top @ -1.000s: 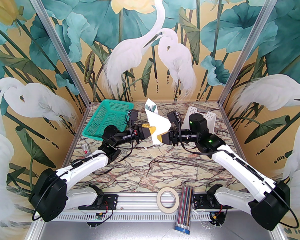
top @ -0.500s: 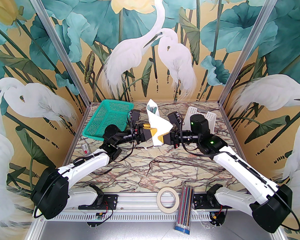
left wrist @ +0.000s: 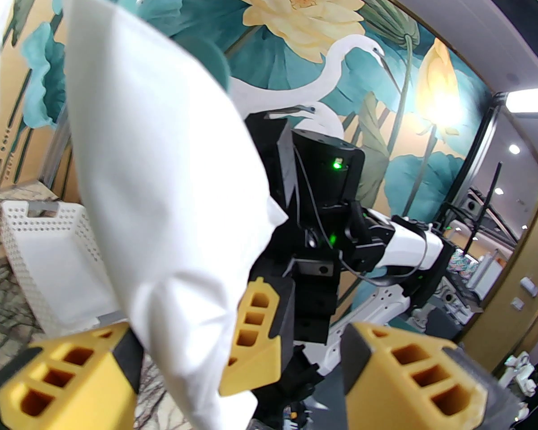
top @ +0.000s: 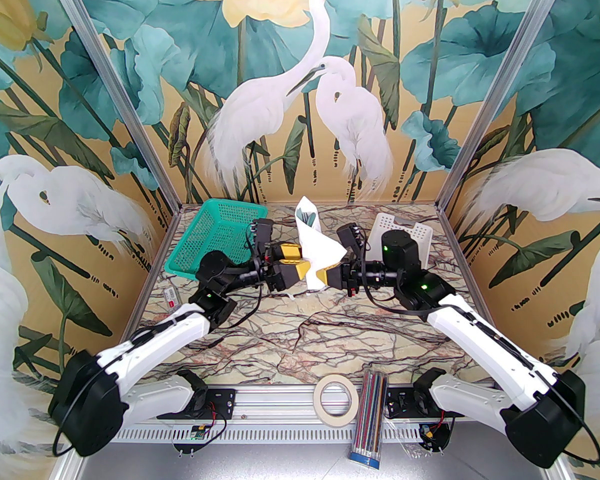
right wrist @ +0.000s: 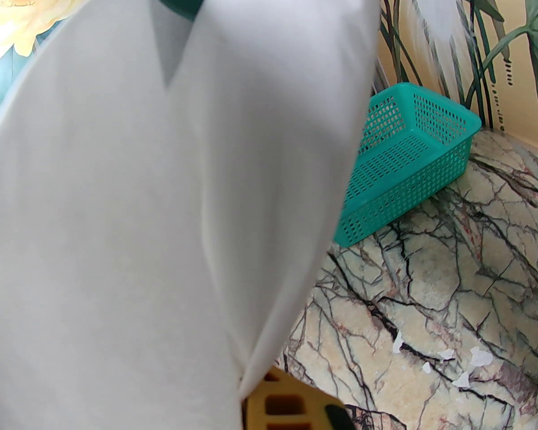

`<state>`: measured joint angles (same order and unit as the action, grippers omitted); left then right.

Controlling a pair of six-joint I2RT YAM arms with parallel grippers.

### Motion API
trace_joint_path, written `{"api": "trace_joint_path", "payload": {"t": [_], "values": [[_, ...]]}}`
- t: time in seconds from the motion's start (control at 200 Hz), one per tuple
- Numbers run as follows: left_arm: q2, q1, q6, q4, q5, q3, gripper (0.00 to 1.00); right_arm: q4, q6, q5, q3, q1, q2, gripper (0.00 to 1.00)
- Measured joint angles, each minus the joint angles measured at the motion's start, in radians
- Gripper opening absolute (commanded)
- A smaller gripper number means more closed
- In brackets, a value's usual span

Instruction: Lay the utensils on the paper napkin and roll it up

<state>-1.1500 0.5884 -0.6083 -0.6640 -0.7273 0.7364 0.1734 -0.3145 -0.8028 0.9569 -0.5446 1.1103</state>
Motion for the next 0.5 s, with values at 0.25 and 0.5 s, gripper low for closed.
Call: {"api": "trace_joint_path", "payload": {"t": [0.25, 0.5], "values": [[-0.027, 0.001, 0.024, 0.085, 0.037, 0.031, 0.65, -0.006, 0.009, 0.067, 0.000, -0.039, 0.000, 0.00], [-0.066, 0.002, 0.016, 0.069, 0.034, 0.039, 0.46, -0.005, 0.021, 0.075, -0.001, -0.061, 0.000, 0.00]]}}
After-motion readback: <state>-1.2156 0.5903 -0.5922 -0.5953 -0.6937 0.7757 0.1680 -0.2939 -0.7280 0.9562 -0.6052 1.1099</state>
